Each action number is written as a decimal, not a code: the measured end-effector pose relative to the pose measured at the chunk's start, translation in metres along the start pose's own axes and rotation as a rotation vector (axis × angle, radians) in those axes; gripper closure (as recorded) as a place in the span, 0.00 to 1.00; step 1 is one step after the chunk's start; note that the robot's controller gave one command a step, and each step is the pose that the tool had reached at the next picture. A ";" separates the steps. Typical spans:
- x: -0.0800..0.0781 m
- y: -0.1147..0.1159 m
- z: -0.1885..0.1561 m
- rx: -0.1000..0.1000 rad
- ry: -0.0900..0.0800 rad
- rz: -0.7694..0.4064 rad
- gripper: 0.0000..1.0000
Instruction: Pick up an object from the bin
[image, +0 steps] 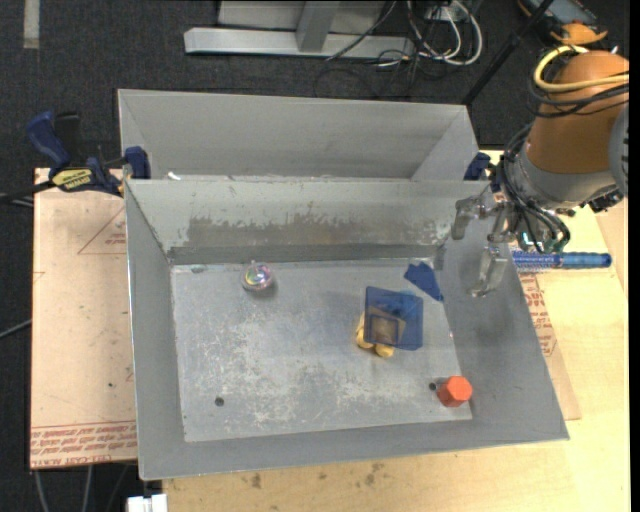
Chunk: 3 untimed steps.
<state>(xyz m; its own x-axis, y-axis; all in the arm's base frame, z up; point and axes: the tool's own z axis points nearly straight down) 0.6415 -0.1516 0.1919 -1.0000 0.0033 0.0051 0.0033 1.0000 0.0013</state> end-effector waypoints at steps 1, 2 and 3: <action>0.024 0.049 0.124 -0.001 -0.002 -0.574 0.00; 0.056 0.092 0.091 -0.001 -0.008 -0.447 0.00; 0.045 0.087 0.092 0.003 -0.008 -0.662 0.00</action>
Offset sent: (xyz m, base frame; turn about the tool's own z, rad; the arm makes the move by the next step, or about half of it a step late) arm -0.0234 0.0478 -0.1219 -0.5761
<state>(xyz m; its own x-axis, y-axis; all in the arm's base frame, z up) 0.5960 -0.0647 0.1001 -0.7909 -0.6119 -0.0035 -0.6119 0.7909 -0.0014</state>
